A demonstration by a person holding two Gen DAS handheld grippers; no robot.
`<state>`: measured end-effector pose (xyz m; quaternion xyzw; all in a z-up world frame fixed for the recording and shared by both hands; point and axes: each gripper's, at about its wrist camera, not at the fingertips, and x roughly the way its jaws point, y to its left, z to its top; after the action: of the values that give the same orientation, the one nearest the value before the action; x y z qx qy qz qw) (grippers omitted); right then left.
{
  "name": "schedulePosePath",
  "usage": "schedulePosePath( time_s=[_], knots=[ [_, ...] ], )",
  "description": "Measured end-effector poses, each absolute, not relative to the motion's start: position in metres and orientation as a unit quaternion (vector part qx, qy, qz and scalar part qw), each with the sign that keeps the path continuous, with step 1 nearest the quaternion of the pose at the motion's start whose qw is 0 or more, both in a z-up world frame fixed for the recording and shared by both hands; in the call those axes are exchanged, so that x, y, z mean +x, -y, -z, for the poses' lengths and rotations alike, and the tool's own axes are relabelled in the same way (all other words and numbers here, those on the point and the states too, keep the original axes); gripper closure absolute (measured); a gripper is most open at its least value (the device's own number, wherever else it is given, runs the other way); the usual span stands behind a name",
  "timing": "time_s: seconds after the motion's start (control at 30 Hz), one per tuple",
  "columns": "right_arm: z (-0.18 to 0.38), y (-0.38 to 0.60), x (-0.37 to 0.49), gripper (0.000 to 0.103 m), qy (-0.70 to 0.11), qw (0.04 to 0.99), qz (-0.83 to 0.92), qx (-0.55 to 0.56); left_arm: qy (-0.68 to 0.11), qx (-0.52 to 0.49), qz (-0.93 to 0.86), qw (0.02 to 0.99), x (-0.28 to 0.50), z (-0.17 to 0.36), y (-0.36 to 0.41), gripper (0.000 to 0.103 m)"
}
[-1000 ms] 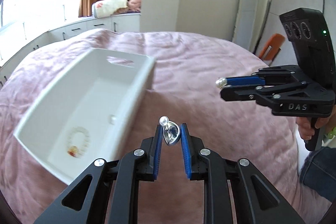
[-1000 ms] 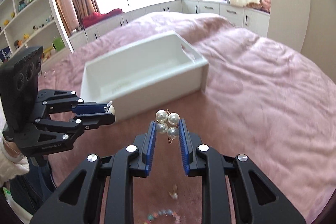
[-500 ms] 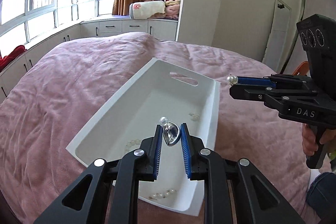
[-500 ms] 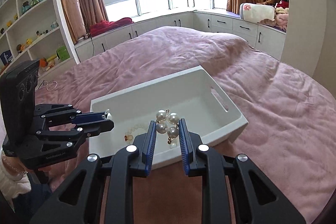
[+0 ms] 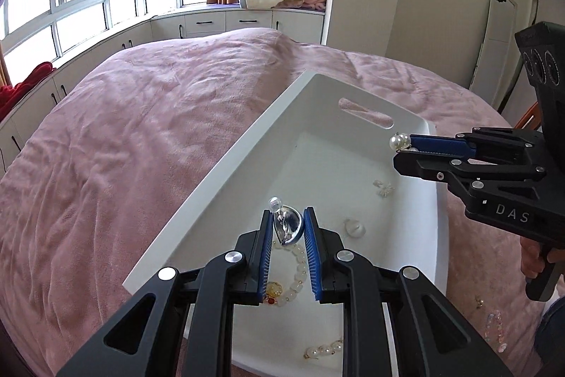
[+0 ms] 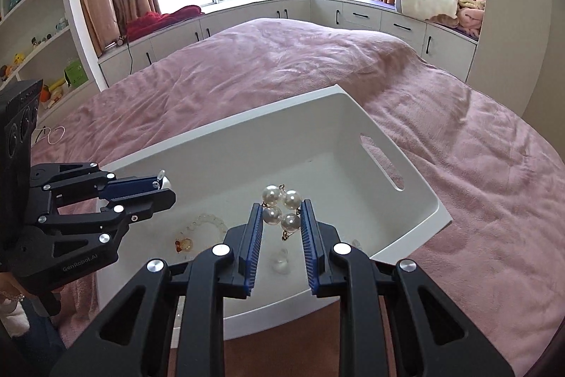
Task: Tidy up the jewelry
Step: 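Carry both earrings into the white tray and open both tools, then lift both tools away from the tray toward the remaining jewelry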
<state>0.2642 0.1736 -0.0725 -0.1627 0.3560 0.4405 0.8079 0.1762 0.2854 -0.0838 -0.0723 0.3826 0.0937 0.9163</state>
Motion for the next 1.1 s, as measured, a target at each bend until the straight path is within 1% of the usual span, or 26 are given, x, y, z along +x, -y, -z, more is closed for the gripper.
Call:
schedulePosePath(
  time_s=[0.2, 0.27, 0.3, 0.33, 0.4, 0.43, 0.47, 0.5, 0.53, 0.57, 0.6, 0.63, 0.67, 0.8, 0.9, 1.1],
  knots=[
    [0.078, -0.183, 0.268, 0.081, -0.361, 0.809, -0.432, -0.168, -0.4, -0.092, -0.113, 0.905, 0.179, 0.101, -0.296, 0.08],
    [0.08, -0.186, 0.267, 0.079, -0.362, 0.811, -0.424, -0.175, -0.401, -0.088, -0.117, 0.904, 0.179, 0.102, -0.297, 0.08],
    [0.08, -0.186, 0.266, 0.079, -0.363, 0.812, -0.421, -0.177, -0.401, -0.087, -0.12, 0.904, 0.179, 0.102, -0.297, 0.077],
    [0.08, -0.186, 0.266, 0.079, -0.365, 0.812, -0.42, -0.178, -0.399, -0.088, -0.123, 0.904, 0.178, 0.1, -0.297, 0.069],
    [0.077, -0.186, 0.263, 0.068, -0.364, 0.811, -0.422, -0.18, -0.39, -0.089, -0.13, 0.907, 0.175, 0.093, -0.296, 0.06],
    [0.073, -0.184, 0.26, 0.057, -0.357, 0.815, -0.419, -0.181, -0.387, -0.089, -0.131, 0.908, 0.174, 0.09, -0.295, 0.057],
    [0.07, -0.183, 0.258, 0.05, -0.35, 0.819, -0.418, -0.181, -0.384, -0.09, -0.132, 0.909, 0.173, 0.087, -0.294, 0.055],
    [0.066, -0.181, 0.257, 0.049, -0.346, 0.82, -0.42, -0.179, -0.382, -0.09, -0.133, 0.91, 0.172, 0.084, -0.293, 0.051],
    [0.062, -0.179, 0.256, 0.045, -0.343, 0.82, -0.422, -0.177, -0.379, -0.088, -0.135, 0.911, 0.171, 0.08, -0.291, 0.047],
    [0.057, -0.177, 0.254, 0.035, -0.34, 0.822, -0.421, -0.176, -0.376, -0.086, -0.138, 0.912, 0.169, 0.077, -0.289, 0.046],
    [0.051, -0.174, 0.252, 0.028, -0.332, 0.829, -0.415, -0.174, -0.373, -0.085, -0.14, 0.913, 0.168, 0.073, -0.287, 0.042],
    [0.045, -0.17, 0.251, 0.02, -0.322, 0.836, -0.41, -0.17, -0.372, -0.085, -0.142, 0.913, 0.167, 0.07, -0.286, 0.036],
    [0.039, -0.165, 0.248, 0.017, -0.313, 0.841, -0.409, -0.164, -0.37, -0.084, -0.145, 0.914, 0.166, 0.065, -0.284, 0.034],
    [0.016, -0.148, 0.238, 0.014, -0.291, 0.848, -0.413, -0.162, -0.354, -0.078, -0.144, 0.921, 0.158, 0.045, -0.274, 0.029],
    [0.004, -0.132, 0.231, 0.01, -0.279, 0.851, -0.417, -0.153, -0.34, -0.078, -0.135, 0.927, 0.151, 0.03, -0.263, 0.025],
    [-0.011, -0.098, 0.218, 0.01, -0.275, 0.851, -0.426, -0.137, -0.315, -0.061, -0.105, 0.941, 0.137, 0.005, -0.228, 0.02]
  ],
)
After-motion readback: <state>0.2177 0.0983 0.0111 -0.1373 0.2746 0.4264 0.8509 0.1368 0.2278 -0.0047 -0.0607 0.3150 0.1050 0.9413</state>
